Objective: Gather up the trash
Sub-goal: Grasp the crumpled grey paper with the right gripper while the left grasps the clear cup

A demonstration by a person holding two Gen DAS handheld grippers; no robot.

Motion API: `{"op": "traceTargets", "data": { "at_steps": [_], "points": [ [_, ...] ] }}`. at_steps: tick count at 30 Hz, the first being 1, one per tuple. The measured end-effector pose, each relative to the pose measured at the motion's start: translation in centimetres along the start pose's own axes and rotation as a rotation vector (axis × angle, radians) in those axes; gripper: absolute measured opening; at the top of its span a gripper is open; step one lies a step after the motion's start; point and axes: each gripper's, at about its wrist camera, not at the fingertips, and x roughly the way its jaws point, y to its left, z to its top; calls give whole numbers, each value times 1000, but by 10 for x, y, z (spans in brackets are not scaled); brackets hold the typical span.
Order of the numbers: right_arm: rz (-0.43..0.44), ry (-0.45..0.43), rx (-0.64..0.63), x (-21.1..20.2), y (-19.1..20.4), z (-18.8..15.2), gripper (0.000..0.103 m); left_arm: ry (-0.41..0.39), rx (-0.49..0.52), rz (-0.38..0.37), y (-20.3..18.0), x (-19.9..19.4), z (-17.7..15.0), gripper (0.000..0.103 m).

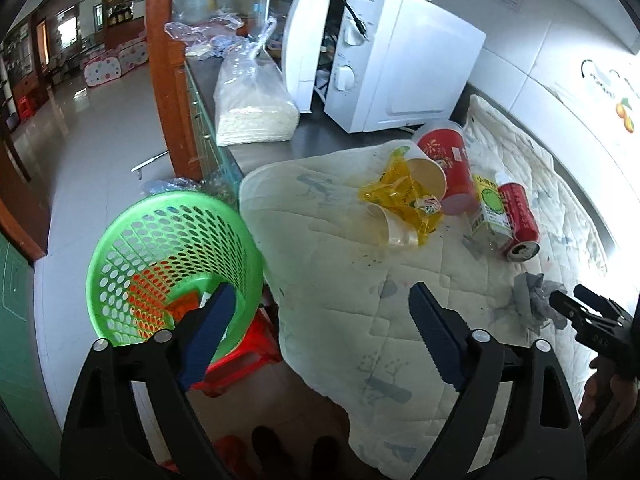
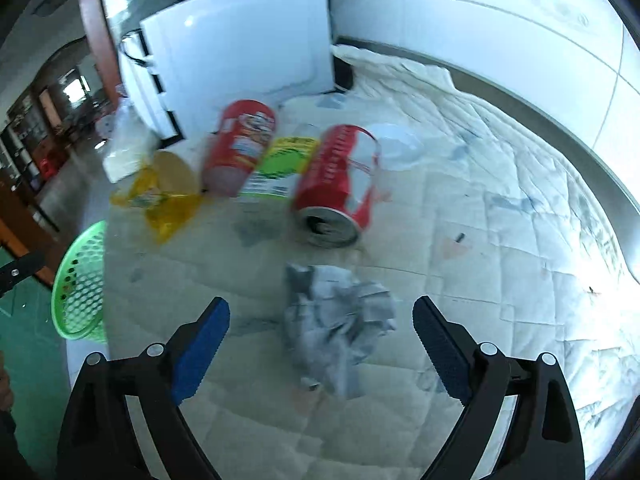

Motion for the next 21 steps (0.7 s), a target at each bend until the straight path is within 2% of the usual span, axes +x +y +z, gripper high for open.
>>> {"op": "traceTargets", "data": {
  "at_steps": [7,10,13,15,19,21],
  "points": [
    [0,68,36,34,-17,-3,90,43,-30,-10,-3,22,9,91],
    [17,89,42,42,-20,-4,76,48,-20,-28,-9,29,14,91],
    [25,101,51,47,-21,-7,70,51,20,-41,-21,40,20,89],
    [35,101,55,49,-23,-8,66,65,45,-78,-29,50,22,82],
    [46,98,53,48,-23,-7,61,102,63,-125,-36,70,23,59],
    [48,95,53,48,-23,-7,60,109,60,-147,-37,76,24,56]
  ]
}}
